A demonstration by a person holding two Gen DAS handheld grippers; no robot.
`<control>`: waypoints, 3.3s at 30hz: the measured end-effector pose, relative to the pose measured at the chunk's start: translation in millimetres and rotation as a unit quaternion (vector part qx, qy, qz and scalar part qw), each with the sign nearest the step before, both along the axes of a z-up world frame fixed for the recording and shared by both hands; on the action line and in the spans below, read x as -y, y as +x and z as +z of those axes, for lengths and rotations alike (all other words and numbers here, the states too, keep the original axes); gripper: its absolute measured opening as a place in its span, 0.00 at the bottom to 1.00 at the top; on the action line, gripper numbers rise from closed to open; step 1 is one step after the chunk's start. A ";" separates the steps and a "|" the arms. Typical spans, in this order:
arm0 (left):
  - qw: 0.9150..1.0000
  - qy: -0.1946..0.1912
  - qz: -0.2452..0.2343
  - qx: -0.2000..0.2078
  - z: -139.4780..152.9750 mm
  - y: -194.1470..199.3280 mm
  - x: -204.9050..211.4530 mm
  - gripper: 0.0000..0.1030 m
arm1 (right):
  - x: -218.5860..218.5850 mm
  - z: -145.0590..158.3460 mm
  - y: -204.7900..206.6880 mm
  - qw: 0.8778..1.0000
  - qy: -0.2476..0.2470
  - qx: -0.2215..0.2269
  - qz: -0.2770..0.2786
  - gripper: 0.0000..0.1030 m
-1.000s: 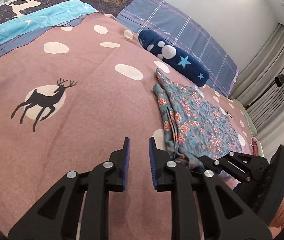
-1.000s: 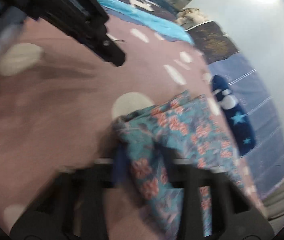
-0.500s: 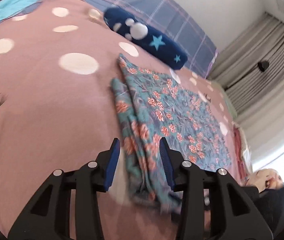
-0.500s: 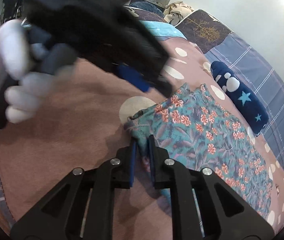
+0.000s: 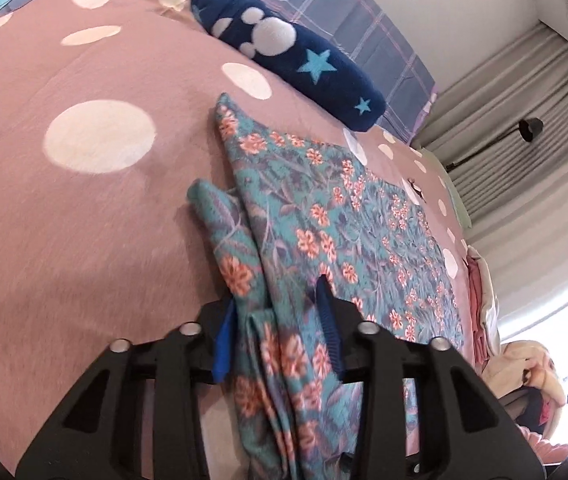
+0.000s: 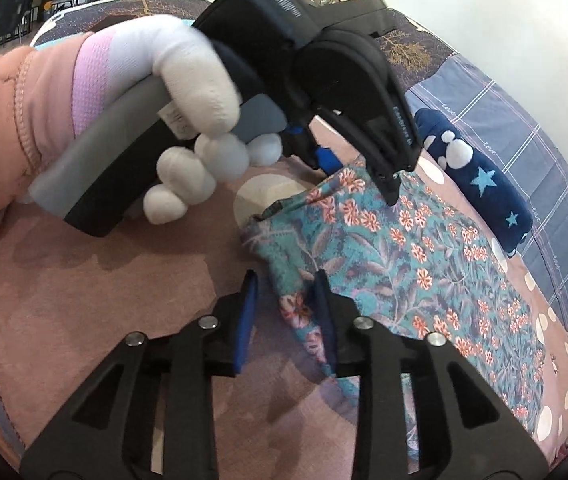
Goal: Fold small clothes
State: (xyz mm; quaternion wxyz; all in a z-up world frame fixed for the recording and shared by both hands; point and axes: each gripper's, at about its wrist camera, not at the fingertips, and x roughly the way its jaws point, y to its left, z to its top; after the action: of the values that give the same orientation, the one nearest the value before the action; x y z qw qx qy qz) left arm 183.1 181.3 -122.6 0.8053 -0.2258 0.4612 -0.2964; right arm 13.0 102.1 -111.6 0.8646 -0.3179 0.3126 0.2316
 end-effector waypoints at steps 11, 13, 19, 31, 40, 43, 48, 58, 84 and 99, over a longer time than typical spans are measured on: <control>0.999 -0.030 -0.006 -0.011 -2.1 24.5 5.5 0.09 | -23.2 -1.7 13.8 0.998 -0.023 0.050 -0.029 0.10; 0.999 -0.044 -0.002 -0.003 2.8 22.3 3.2 0.09 | -13.3 11.8 12.2 0.998 0.012 0.050 -0.033 0.09; 0.998 -0.050 -0.006 0.027 33.9 16.1 10.2 0.09 | 3.9 36.3 7.6 0.995 0.066 0.055 -0.048 0.09; 0.998 -0.036 -0.006 0.056 79.5 6.7 63.5 0.09 | 84.0 81.5 0.1 0.974 0.194 0.058 -0.101 0.09; 0.998 -0.035 -0.013 0.049 95.6 6.1 131.2 0.09 | 164.4 97.5 -2.2 0.946 0.282 0.044 -0.152 0.09; 0.998 -0.027 -0.023 0.052 99.5 5.5 156.8 0.09 | 200.5 99.3 -2.0 0.932 0.315 0.036 -0.175 0.09; 0.998 -0.013 -0.043 0.051 101.5 9.1 202.0 0.09 | 267.2 92.4 -0.8 0.898 0.378 0.016 -0.227 0.09; 0.994 0.044 -0.089 0.035 81.6 13.3 298.3 0.09 | 352.0 63.7 -10.5 0.839 0.456 -0.017 -0.295 0.09; 0.982 0.126 -0.127 0.052 74.9 -5.6 385.2 0.08 | 425.3 39.0 -35.1 0.791 0.514 -0.063 -0.327 0.09; 0.957 0.189 -0.164 0.150 93.3 -45.0 390.3 0.27 | 432.8 13.4 -35.9 0.774 0.515 -0.113 -0.350 0.09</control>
State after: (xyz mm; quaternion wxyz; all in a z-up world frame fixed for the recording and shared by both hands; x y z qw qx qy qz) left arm 138.1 -209.0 -29.3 0.8336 0.0561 0.4130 -0.3625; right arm -22.8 -330.7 -98.2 0.8789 0.3346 0.3316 0.0740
